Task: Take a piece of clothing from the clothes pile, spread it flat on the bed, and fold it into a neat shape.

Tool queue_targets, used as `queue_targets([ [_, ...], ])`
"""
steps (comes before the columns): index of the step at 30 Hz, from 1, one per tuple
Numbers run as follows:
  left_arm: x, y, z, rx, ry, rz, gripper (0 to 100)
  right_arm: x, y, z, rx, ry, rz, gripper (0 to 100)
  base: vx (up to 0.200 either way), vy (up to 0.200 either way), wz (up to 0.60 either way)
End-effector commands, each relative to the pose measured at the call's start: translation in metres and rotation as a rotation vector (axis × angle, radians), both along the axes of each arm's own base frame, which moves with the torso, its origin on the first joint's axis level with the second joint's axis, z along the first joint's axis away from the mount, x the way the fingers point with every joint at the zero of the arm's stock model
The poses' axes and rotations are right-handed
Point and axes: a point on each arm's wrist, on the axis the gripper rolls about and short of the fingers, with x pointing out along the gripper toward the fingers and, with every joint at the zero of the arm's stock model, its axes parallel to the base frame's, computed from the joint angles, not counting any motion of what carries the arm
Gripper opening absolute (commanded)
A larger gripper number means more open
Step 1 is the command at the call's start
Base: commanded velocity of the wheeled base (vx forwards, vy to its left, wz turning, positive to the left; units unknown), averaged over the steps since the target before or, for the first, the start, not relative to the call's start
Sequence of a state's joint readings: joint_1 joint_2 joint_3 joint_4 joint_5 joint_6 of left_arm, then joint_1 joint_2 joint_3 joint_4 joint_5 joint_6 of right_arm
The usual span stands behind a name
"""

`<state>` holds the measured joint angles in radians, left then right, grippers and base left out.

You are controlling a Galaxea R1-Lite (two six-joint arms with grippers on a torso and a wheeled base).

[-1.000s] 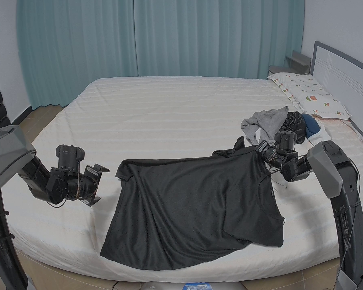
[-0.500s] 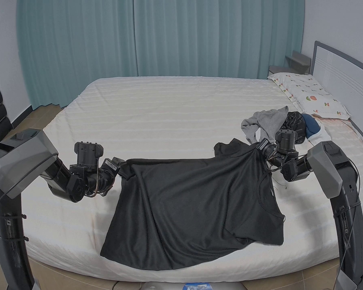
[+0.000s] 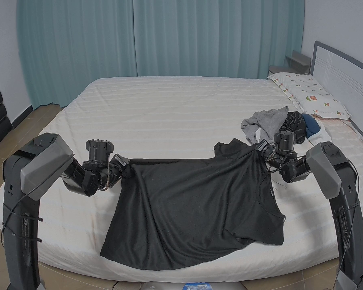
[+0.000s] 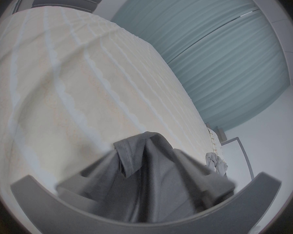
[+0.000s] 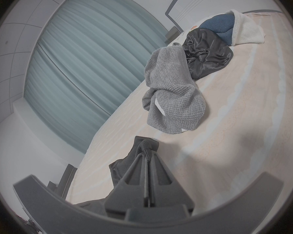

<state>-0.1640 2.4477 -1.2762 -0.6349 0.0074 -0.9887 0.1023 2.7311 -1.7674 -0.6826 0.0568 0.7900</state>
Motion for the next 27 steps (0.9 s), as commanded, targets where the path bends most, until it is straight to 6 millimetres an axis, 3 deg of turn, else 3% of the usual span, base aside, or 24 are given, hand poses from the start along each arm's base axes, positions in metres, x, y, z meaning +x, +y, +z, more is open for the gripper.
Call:
queue_targets([
  [1, 0.009, -0.001, -0.022, 0.055, 0.018, -0.019, 0, 0.000, 0.001, -0.001, -0.001, 0.003, -0.001, 0, 0.000, 0.000, 0.00],
  [6, 0.021, 0.003, -0.008, 0.079, -0.063, 0.044, 0, 0.000, 0.001, 0.000, -0.003, -0.007, -0.011, 0, 0.000, 0.000, 0.00],
  [8, 0.033, 0.012, 0.011, 0.078, -0.169, 0.113, 0, 0.003, -0.001, 0.008, -0.007, -0.044, -0.046, 0, 0.000, 0.000, 0.00],
  [12, 0.039, 0.012, 0.021, 0.073, -0.231, 0.129, 0, 0.006, -0.003, 0.020, -0.003, -0.122, -0.072, 0, 0.000, 0.000, 0.00],
  [16, 0.048, 0.010, 0.033, 0.073, -0.284, 0.153, 0, 0.007, -0.002, 0.020, -0.003, -0.158, -0.088, 0, 0.000, 0.000, 0.00],
  [25, 0.063, 0.010, 0.014, 0.087, -0.290, 0.173, 0, 0.011, -0.002, 0.011, -0.015, -0.156, -0.098, 0, 0.000, 0.000, 0.00],
  [26, 0.064, 0.010, 0.012, 0.087, -0.286, 0.172, 100, 0.012, -0.002, 0.012, -0.016, -0.159, -0.103, 0, 0.000, 0.000, 0.00],
  [27, 0.064, 0.010, 0.011, 0.088, -0.285, 0.173, 100, 0.012, -0.002, 0.013, -0.016, -0.162, -0.104, 0, 0.000, 0.000, 0.00],
])
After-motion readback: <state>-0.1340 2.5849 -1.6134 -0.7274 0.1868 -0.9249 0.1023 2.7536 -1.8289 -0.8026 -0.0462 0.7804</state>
